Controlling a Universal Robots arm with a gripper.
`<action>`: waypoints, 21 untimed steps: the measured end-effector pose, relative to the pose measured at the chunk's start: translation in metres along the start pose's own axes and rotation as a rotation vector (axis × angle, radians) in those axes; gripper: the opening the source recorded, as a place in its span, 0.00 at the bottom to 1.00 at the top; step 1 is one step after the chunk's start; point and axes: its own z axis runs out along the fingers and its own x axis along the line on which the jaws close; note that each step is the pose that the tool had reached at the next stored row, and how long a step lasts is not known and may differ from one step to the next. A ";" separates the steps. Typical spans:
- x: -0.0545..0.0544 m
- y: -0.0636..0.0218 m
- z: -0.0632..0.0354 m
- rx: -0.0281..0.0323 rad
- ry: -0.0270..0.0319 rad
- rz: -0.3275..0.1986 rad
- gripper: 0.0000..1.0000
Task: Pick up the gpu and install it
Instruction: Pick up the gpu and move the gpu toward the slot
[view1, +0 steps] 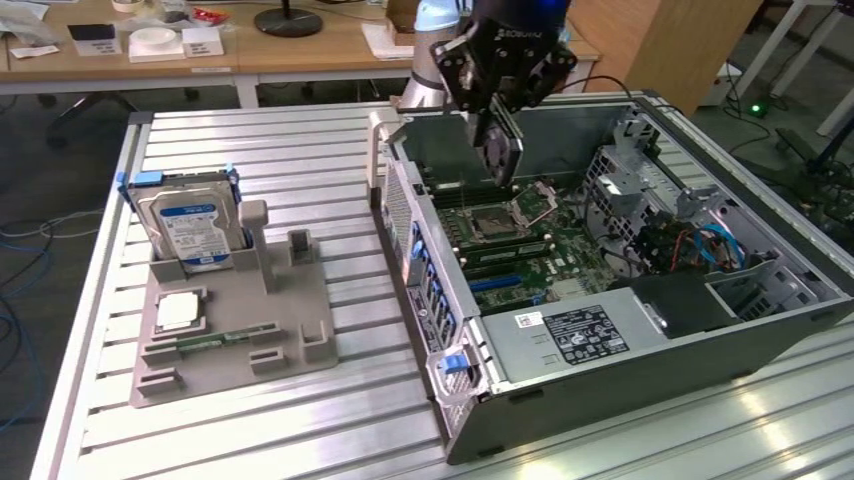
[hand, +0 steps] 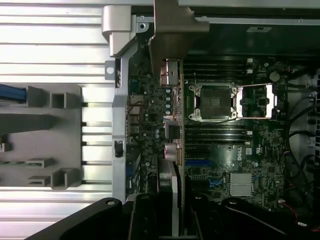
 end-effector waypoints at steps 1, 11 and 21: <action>-0.004 0.0001 0.0001 -0.0001 0.0000 0.000 0.28; -0.044 0.0004 0.0010 -0.0001 0.0000 0.000 0.28; -0.086 0.0007 0.0018 -0.0001 0.0000 0.000 0.28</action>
